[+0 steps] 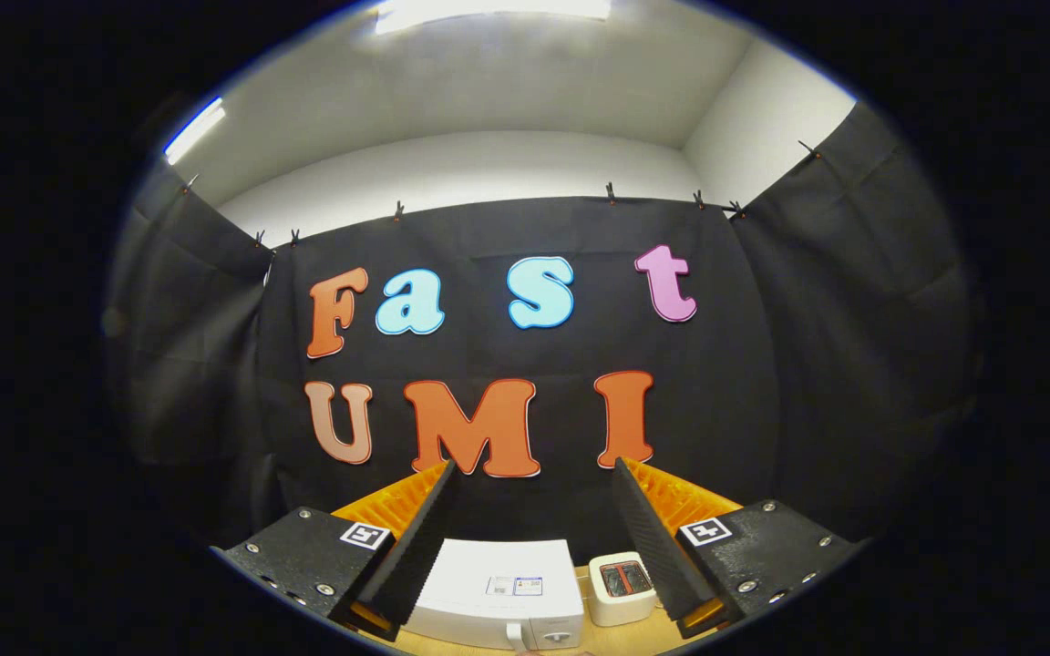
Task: Open the microwave, put the food inside, and close the microwave door.
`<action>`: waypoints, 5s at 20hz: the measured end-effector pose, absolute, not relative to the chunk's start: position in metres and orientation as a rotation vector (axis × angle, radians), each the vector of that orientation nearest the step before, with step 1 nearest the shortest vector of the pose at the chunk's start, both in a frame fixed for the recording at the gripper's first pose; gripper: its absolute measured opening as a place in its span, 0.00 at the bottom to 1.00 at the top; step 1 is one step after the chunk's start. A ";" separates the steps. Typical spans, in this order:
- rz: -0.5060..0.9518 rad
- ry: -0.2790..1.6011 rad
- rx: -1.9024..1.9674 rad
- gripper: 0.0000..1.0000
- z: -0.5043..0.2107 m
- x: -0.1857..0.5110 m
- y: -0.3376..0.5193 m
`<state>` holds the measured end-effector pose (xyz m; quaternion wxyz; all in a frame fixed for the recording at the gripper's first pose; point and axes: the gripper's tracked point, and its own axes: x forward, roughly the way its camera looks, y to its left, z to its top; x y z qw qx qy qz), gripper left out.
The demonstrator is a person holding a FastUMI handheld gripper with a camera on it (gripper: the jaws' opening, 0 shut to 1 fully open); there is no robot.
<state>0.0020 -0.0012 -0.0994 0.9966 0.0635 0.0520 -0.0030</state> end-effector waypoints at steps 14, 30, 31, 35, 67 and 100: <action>0.069 0.421 0.104 0.99 -0.329 -0.034 0.065; 0.056 0.689 0.027 0.56 -0.480 -0.045 0.089; 0.058 0.691 0.031 0.51 -0.482 -0.044 0.092; 0.005 0.719 0.025 0.29 -0.497 -0.037 0.087; 0.201 0.809 -0.027 0.35 -0.452 -0.235 0.172; 0.441 0.942 -0.034 0.66 -0.392 -0.317 0.140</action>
